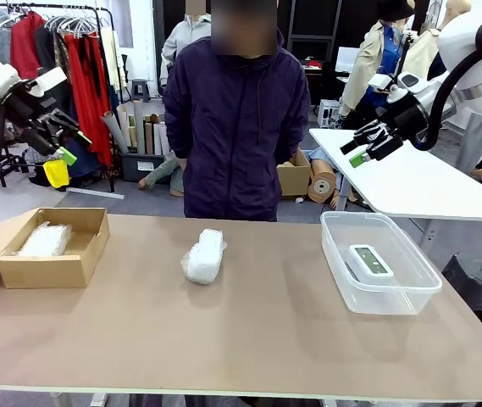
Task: Separate and place wrapped and unwrapped clocks.
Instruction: Pick up the Digital clock indicated by the person.
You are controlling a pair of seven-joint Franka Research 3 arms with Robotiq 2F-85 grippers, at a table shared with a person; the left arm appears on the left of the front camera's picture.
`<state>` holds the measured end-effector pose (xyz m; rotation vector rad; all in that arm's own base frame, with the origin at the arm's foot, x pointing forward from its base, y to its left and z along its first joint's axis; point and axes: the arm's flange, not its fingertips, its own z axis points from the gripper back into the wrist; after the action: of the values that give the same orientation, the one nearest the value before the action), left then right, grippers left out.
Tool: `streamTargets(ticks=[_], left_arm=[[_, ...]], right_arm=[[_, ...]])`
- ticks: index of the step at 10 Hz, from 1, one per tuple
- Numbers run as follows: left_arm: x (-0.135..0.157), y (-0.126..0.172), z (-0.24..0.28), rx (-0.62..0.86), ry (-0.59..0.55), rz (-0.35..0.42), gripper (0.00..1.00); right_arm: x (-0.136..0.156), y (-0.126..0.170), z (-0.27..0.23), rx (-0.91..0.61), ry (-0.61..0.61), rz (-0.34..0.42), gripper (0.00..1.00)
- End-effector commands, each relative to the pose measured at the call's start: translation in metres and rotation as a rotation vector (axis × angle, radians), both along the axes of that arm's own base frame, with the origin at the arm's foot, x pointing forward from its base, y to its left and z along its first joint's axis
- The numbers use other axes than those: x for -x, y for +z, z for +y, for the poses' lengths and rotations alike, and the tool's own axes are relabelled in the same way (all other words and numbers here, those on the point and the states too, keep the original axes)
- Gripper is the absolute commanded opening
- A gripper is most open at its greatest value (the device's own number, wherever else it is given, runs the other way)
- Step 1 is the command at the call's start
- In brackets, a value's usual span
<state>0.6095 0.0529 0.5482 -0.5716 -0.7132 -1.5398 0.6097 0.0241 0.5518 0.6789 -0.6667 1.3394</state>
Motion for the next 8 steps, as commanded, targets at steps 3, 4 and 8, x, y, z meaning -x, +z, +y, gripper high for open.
streamTargets(ticks=[3, 4, 8], left_arm=[[0.0012, 0.0028, -0.0017, -0.008, -0.021, -0.022, 1.0], [0.0012, 0.0028, -0.0017, -0.008, -0.021, -0.022, 1.0], [0.0012, 0.0028, -0.0017, -0.008, -0.021, -0.022, 1.0]], right_arm=[[0.0025, 0.0018, 0.0013, 0.001, 0.004, -0.004, 1.0], [0.0025, 0.0018, 0.0013, 0.001, 0.004, -0.004, 1.0], [0.0025, 0.0018, 0.0013, 0.001, 0.004, -0.004, 1.0]])
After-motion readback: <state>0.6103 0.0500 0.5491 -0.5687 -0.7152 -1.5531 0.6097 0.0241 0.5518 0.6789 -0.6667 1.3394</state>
